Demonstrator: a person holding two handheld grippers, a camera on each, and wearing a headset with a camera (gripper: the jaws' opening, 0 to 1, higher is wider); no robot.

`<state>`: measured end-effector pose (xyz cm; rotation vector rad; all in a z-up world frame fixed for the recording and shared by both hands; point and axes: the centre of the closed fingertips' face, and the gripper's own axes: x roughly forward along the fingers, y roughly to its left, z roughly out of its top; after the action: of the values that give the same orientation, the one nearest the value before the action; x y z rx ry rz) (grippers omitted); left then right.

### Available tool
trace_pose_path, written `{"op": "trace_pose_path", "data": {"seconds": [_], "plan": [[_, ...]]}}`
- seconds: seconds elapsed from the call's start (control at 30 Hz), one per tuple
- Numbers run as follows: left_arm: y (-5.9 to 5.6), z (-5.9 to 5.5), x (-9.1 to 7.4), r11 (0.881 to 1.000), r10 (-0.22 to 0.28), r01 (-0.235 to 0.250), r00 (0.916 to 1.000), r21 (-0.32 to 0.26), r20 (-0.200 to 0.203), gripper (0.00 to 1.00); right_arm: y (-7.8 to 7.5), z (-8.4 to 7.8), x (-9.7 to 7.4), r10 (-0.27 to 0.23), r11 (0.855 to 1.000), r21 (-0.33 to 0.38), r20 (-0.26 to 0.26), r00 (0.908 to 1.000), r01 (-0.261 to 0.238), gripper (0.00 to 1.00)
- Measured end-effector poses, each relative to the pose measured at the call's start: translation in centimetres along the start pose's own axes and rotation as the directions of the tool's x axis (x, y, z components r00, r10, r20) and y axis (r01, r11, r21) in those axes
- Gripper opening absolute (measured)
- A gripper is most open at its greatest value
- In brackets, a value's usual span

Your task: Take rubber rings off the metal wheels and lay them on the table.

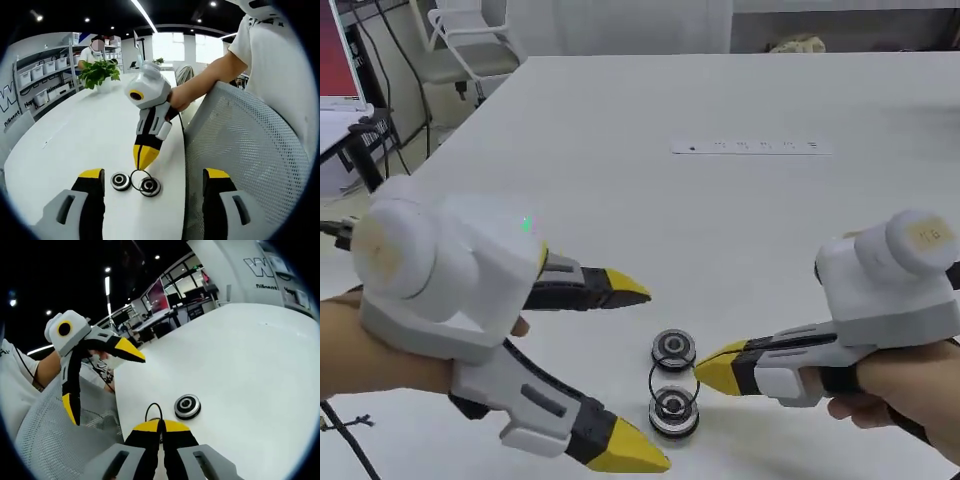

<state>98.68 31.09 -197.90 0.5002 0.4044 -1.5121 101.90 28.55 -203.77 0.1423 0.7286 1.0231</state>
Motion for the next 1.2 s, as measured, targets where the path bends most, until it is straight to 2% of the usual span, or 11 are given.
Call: {"op": "trace_pose_path", "data": {"seconds": [0.2, 0.3, 0.4, 0.53, 0.67, 0.73, 0.77, 0.83, 0.93, 1.03, 1.2], "plan": [[0.5, -0.3, -3.6, 0.995, 0.102, -0.102, 0.9947, -0.009, -0.012, 0.85, 0.1, 0.9, -0.4, -0.004, 1.000, -0.011, 0.025, 0.9997, 0.004, 0.00], [0.9, -0.6, -5.3, 0.986, 0.166, -0.166, 0.9861, -0.033, 0.003, 0.88, 0.3, 1.3, -0.7, -0.006, 1.000, -0.014, 0.039, 0.9992, 0.006, 0.00], [0.9, -1.3, -7.0, 0.974, 0.219, -0.218, 0.9757, -0.069, 0.007, 0.89, 0.4, 1.9, -0.9, -0.009, 1.000, -0.015, 0.055, 0.9985, 0.009, 0.00], [1.3, -2.5, -8.7, 0.947, 0.301, -0.298, 0.9536, -0.120, 0.010, 0.91, 1.2, 3.2, -1.2, 0.010, 1.000, 0.003, 0.098, 0.9952, -0.010, 0.00], [1.2, -3.7, -9.3, 0.924, 0.348, -0.342, 0.9377, -0.169, 0.005, 0.91, 2.1, 4.4, -1.4, 0.017, 1.000, -0.016, 0.134, 0.9909, -0.015, 0.00], [1.0, -4.4, -9.1, 0.915, 0.360, -0.351, 0.9330, -0.200, 0.007, 0.90, 2.5, 4.9, -1.5, 0.027, 1.000, -0.020, 0.150, 0.9884, -0.024, 0.00], [0.8, -4.8, -8.9, 0.911, 0.359, -0.350, 0.9334, -0.218, 0.003, 0.90, 2.8, 5.2, -1.4, 0.034, 0.999, -0.022, 0.155, 0.9873, -0.031, 0.00], [0.4, -5.6, -8.4, 0.912, 0.346, -0.343, 0.9378, -0.226, -0.024, 0.88, 3.1, 5.4, -1.3, 0.044, 0.999, -0.023, 0.158, 0.9865, -0.041, 0.00], [-0.6, -6.6, -7.5, 0.927, 0.307, -0.312, 0.9500, -0.209, -0.058, 0.89, 3.3, 5.2, -0.5, 0.055, 0.998, -0.026, 0.126, 0.9906, -0.052, 0.00], [-0.6, -6.7, -7.3, 0.925, 0.303, -0.309, 0.9511, -0.223, -0.060, 0.89, 3.7, 4.8, 0.2, 0.065, 0.997, -0.048, 0.084, 0.9943, -0.061, 0.00], [-0.3, -6.4, -7.5, 0.914, 0.318, -0.316, 0.9474, -0.254, -0.033, 0.89, 4.2, 5.0, 1.5, 0.088, 0.994, -0.072, 0.040, 0.9953, -0.085, 0.00]]}}
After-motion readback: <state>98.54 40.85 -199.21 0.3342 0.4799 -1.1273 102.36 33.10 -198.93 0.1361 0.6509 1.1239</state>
